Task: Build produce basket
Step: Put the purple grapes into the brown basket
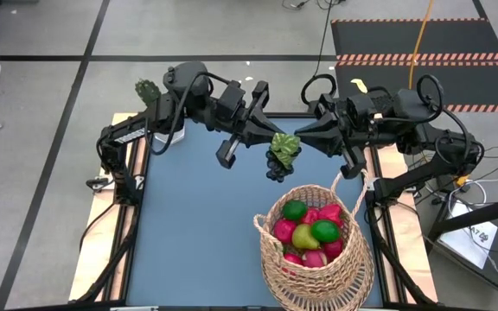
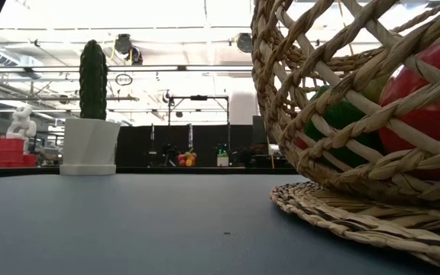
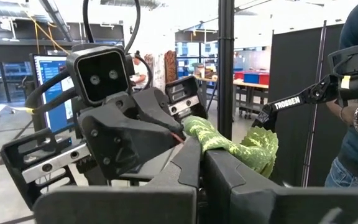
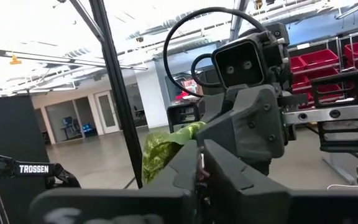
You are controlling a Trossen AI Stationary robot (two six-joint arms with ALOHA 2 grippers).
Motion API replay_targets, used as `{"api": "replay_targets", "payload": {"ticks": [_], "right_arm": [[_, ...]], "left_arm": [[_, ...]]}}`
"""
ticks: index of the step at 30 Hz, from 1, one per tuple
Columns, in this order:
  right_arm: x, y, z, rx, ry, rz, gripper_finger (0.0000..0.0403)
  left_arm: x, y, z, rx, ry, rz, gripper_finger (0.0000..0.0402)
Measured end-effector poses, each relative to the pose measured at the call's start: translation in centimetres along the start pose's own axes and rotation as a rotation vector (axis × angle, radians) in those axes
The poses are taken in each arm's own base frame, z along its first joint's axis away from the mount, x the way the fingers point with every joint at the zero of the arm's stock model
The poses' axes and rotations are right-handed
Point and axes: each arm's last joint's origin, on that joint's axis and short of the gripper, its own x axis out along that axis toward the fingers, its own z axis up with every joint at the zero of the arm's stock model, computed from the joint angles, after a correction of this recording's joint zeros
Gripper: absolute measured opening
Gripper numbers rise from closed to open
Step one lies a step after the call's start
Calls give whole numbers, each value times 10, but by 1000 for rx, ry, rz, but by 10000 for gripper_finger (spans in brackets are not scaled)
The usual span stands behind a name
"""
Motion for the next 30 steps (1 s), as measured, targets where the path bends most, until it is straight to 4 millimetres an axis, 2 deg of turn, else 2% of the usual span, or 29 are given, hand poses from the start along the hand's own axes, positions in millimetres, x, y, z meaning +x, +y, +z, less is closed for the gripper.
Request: {"api": "replay_targets", "payload": {"ticks": [3, 11, 15, 18, 23, 30], "right_arm": [[0, -1, 0, -7, -1, -3, 5], [0, -4, 0, -2, 12, 5, 2], [-1, -3, 0, -4, 12, 5, 1], [-3, -3, 2, -5, 9, 5, 1], [-9, -3, 7, -8, -10, -2, 1], [-17, -3, 11, -5, -12, -16, 0]], "left_arm": [[0, 0, 0, 2, -1, 0, 9], [0, 0, 0, -8, -1, 0, 13], [0, 0, 0, -113, -1, 11, 23], [0, 2, -2, -181, 6, 87, 38], [-1, 6, -2, -198, -4, 203, 103], [-1, 7, -1, -213, -11, 220, 209]]}}
